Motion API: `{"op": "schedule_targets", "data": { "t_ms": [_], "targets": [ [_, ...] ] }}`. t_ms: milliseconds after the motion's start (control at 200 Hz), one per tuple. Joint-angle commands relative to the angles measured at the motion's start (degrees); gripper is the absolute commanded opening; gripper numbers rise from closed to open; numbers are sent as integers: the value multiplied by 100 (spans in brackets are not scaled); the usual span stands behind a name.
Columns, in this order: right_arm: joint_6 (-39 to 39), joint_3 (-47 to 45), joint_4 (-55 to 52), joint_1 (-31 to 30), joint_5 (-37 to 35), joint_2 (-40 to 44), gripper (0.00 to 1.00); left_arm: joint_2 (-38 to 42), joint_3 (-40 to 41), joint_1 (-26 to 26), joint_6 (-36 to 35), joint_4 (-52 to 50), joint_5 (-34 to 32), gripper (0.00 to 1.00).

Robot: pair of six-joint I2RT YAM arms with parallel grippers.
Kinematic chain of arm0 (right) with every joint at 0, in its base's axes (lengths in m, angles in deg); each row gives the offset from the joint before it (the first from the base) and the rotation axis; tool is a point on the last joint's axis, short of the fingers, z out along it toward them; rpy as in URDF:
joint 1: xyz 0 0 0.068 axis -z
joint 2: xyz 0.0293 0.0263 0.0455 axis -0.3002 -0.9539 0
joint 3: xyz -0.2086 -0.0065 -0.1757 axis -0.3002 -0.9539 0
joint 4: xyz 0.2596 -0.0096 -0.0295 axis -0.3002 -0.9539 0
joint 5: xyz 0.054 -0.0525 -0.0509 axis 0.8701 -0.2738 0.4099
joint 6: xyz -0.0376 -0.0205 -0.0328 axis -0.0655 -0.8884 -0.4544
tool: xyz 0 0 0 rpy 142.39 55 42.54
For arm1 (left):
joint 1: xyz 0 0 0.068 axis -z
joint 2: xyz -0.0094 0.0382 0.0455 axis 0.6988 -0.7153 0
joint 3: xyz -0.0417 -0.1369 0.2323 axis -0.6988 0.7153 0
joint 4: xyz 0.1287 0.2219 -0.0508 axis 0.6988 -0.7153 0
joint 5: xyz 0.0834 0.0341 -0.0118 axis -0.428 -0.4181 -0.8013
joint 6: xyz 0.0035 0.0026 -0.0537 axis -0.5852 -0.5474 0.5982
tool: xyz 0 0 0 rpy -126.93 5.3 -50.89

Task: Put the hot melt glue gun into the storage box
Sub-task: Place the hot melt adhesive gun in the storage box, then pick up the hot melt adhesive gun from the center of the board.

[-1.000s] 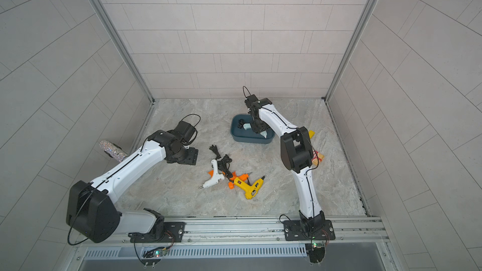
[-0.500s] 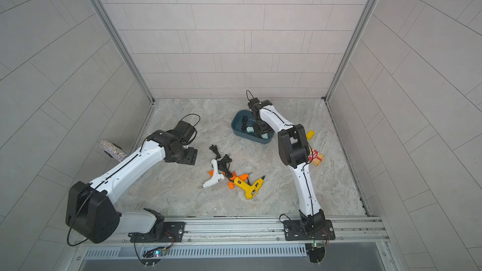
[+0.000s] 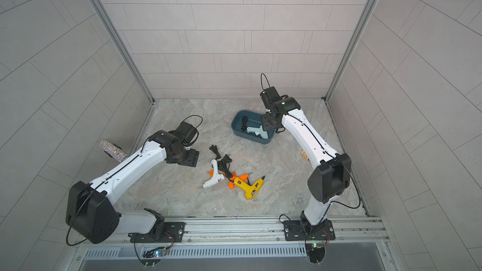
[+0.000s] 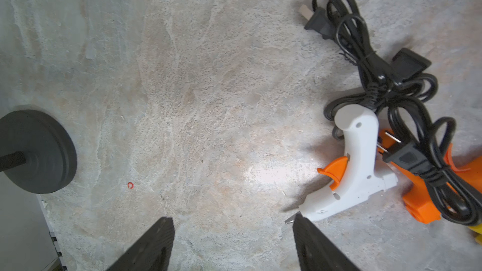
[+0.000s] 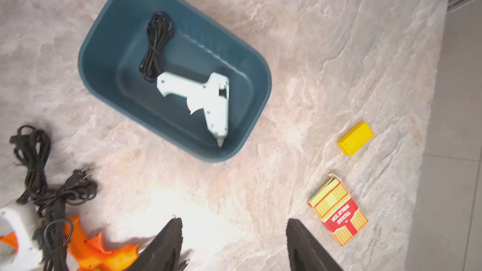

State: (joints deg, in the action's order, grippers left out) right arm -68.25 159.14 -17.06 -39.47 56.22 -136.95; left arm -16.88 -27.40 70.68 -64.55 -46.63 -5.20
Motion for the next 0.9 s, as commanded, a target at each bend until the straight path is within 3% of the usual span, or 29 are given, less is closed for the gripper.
{"op": "schedule_targets", "data": {
  "t_ms": [0, 215, 470, 670, 896],
  "targets": [
    [482, -810, -280, -122, 467, 179, 68, -60, 115, 148, 199, -193, 147, 79],
    [1675, -2652, 274, -188, 1516, 1224, 68, 128, 513, 399, 643, -107, 306, 79],
    [3301, -4060, 1035, -234, 2642, 1637, 68, 357, 791, 499, 916, -33, 367, 79],
    [4283, -4707, 1639, -442, 2783, 1716, 68, 286, 654, 494, 848, -51, 415, 79],
    [4980, -4844, 2362, -842, 2795, 1397, 68, 269, 667, 495, 735, -54, 434, 79]
  ]
}}
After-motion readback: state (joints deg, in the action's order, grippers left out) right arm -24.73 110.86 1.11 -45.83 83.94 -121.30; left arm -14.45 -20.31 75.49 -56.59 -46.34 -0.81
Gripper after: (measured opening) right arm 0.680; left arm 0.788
